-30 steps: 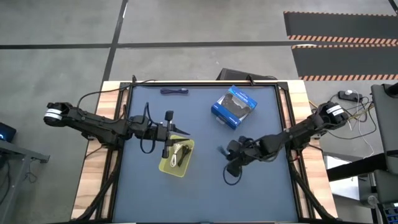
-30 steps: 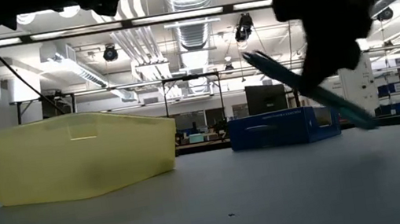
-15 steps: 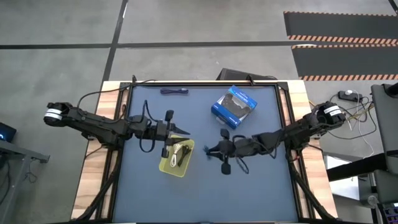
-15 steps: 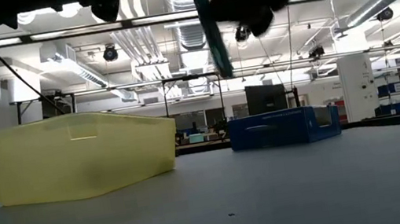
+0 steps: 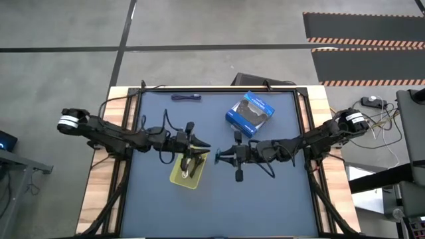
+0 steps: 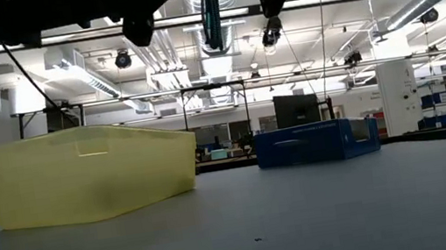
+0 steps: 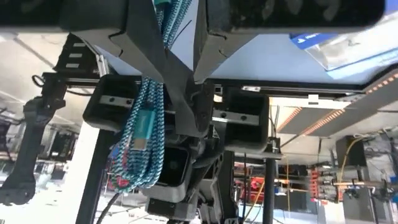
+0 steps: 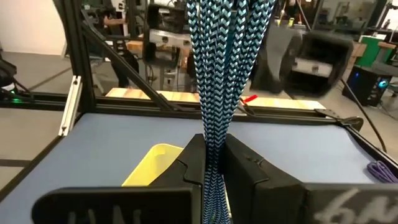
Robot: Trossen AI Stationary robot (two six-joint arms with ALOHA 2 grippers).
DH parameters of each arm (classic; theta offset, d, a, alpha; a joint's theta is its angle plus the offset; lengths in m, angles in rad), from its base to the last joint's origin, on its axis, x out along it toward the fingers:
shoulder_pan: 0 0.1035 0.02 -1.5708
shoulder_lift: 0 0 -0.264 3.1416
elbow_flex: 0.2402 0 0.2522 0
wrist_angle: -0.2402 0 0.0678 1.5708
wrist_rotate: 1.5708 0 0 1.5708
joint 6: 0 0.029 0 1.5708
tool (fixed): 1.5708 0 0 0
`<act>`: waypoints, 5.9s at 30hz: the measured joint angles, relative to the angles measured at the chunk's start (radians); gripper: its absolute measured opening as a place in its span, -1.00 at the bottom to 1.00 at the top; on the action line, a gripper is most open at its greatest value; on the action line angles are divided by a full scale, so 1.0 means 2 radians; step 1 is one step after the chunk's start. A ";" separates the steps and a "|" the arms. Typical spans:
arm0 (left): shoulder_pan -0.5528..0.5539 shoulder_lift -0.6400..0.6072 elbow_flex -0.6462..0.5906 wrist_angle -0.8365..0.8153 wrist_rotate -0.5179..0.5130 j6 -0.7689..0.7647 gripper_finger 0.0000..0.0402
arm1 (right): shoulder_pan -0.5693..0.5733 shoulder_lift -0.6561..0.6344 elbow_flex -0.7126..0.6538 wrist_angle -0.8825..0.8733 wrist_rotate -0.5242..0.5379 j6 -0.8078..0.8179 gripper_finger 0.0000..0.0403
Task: Pick and place USB-C Cables
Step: Put the blue charger cable into the yellow bin
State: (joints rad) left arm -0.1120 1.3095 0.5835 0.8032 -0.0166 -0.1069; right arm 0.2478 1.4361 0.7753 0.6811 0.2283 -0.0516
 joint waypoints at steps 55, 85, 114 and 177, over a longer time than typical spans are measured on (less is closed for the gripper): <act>0.000 0.154 0.037 0.186 0.030 -0.048 -0.93 | -0.016 0.000 0.000 -0.024 0.005 0.029 -0.52; 0.000 0.064 0.072 -0.178 -0.043 -0.239 -0.95 | -0.016 -0.211 0.000 -0.437 0.005 0.074 -0.05; -0.032 0.063 0.279 -0.729 -0.062 -0.599 -0.95 | -0.016 -0.260 -0.039 -0.575 0.021 0.094 -0.19; -0.049 0.267 0.434 -0.941 -0.102 -0.664 -0.94 | -0.016 -0.312 -0.100 -0.574 0.149 0.059 -0.64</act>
State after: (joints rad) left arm -0.2096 1.8442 1.4513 -1.0791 -0.2207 -1.4342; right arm 0.2153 0.8116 0.5755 -0.4667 0.5266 0.0669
